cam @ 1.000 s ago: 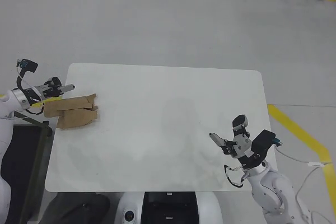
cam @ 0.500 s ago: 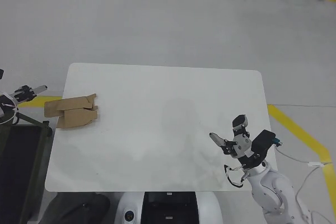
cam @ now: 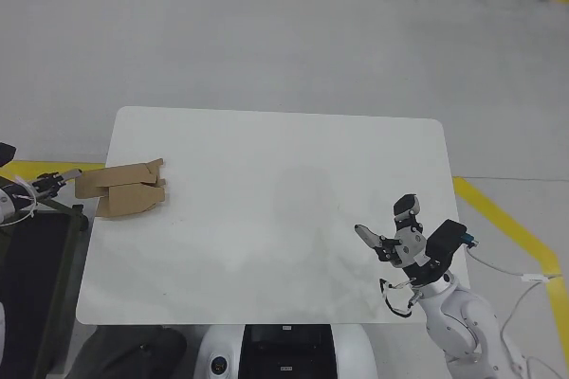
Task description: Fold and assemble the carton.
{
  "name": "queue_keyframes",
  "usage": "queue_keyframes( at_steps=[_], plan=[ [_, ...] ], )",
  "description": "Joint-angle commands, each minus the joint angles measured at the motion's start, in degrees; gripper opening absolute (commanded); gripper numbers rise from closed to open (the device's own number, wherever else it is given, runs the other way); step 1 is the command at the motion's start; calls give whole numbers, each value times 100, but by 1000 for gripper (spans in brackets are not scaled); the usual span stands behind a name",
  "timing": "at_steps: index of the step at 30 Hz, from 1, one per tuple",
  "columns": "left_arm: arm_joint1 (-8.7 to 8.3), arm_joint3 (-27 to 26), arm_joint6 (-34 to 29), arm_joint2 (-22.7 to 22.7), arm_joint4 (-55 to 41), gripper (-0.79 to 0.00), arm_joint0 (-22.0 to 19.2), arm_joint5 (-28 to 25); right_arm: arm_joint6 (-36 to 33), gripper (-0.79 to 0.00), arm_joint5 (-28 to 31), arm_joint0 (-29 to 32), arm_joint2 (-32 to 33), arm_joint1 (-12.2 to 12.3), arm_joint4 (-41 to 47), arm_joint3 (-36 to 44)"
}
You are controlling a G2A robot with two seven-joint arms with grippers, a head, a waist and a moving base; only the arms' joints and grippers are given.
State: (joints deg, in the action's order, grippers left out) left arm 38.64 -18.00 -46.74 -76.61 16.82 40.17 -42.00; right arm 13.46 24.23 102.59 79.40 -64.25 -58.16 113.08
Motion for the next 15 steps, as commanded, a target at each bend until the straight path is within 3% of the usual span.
queue_keyframes(
  at_steps=[1,4,6,7,9,15],
  plan=[
    [12,48,-10,17,-3,0,-42,-16,0,0,0,0,0,0,0,0],
    [55,48,26,81,36,-9,-80,-23,0,0,0,0,0,0,0,0],
    [95,50,51,138,71,-151,-92,2,0,0,0,0,0,0,0,0],
    [116,56,68,166,85,-169,-98,22,0,0,0,0,0,0,0,0],
    [159,77,89,222,112,-283,-108,69,0,0,0,0,0,0,0,0],
    [264,160,-18,358,156,-400,-172,143,0,0,0,0,0,0,0,0]
  ],
)
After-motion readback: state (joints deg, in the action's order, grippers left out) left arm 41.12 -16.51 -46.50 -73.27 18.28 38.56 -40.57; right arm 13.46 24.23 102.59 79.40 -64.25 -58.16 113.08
